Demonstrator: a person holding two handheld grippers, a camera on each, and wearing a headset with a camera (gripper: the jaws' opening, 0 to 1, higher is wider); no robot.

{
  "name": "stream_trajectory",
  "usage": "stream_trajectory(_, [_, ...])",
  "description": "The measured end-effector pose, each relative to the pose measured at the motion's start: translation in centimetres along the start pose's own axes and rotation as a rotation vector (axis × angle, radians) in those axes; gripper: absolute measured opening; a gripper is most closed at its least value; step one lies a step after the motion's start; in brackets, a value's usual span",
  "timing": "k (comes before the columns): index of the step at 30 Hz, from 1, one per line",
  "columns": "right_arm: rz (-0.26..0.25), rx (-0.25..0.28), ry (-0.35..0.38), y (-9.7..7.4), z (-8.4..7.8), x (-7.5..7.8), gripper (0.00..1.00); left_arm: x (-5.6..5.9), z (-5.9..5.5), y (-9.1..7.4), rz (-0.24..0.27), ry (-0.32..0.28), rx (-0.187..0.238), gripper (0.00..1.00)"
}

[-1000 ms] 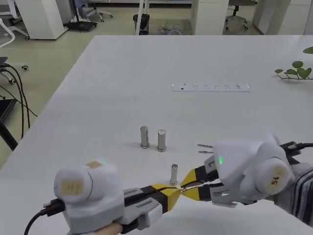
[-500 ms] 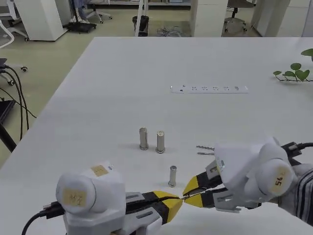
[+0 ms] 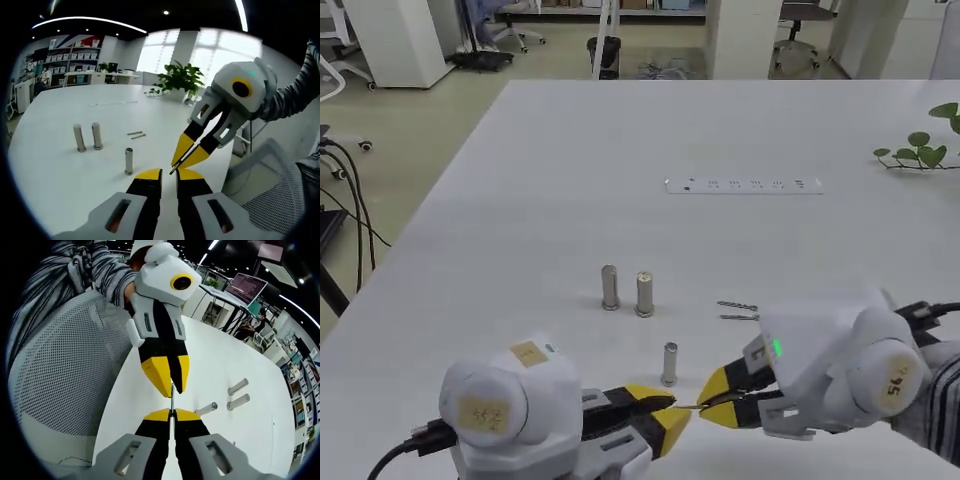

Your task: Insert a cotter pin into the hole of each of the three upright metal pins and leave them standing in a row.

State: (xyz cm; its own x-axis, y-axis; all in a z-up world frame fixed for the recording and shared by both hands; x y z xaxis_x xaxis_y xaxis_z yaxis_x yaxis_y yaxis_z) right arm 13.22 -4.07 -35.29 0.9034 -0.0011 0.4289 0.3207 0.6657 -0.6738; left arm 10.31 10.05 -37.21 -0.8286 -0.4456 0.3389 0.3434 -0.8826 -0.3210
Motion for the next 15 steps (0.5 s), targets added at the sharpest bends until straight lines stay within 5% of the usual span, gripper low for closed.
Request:
stream_trajectory(8, [-0.054, -0.045, 0.009, 0.3, -1.1, 0.9, 0.00, -0.9, 0.2, -0.1, 0.080, 0.034, 0.027, 0.13])
stream_trajectory(15, [-0.101, -0.083, 0.036, 0.9, -2.0, 2.1, 0.00, -1.7, 0.2, -0.1, 0.195, 0.146, -0.028, 0.18])
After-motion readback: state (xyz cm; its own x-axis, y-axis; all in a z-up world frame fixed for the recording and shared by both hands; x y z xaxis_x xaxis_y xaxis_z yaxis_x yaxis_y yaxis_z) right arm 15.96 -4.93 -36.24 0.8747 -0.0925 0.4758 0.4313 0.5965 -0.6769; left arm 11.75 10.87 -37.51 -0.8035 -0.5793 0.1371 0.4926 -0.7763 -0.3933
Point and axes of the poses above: the centre of the closed fingertips' face, and the gripper's own axes: y roughly forward along the fingers, x roughly to its right, z roughly out of its top, the point moved 9 cm from there along -y, roughly backward along the fingers, and after that the axes turned 12 degrees about -z, right-handed, at the moved point
